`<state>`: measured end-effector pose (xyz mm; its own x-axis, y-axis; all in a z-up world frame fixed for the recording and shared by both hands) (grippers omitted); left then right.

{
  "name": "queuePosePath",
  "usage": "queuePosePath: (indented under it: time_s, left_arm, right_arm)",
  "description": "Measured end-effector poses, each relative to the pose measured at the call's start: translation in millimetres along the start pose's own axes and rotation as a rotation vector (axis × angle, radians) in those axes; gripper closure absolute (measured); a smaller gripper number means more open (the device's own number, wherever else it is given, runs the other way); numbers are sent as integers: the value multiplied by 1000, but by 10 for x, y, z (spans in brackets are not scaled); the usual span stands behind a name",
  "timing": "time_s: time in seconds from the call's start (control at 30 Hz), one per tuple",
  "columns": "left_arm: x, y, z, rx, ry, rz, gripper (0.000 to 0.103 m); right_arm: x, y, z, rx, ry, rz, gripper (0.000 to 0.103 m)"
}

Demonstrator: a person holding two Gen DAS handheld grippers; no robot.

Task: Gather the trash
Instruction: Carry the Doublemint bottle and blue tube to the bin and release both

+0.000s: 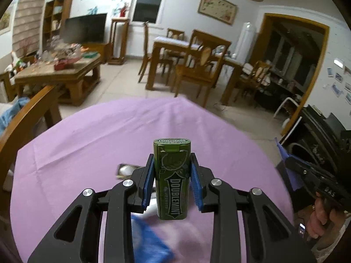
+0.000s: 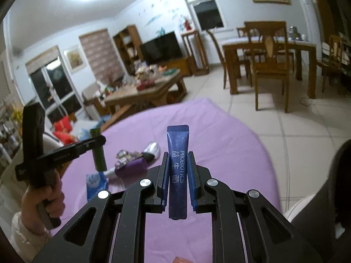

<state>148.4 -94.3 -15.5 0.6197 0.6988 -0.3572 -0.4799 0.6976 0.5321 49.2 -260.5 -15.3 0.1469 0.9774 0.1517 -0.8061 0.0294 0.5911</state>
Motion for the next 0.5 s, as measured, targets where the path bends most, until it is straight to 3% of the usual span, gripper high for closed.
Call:
queuePosePath:
  time_s: [0.27,0.5]
  left_arm:
    - [-903,-179,23,-2,-104,-108,73]
    - [-1601,-584,-100,40,-139,-225,73]
  right_arm:
    - [-596,554,88,-83,-68,-14,87]
    - [-1321,953,44,-136,-152,-75,87]
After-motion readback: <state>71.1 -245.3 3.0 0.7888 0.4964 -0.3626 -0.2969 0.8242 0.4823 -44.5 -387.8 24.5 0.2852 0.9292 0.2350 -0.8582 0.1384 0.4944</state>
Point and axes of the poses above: each gripper's, at about its wrist camera, not at the fingertips, and y roughly against the way its jaws point, x to its left, z to its top, the point moved 9 cm from there along -y, roughly the way its jaws point, and after that the axes turned 15 degrees about -z, right-handed, at the moved point
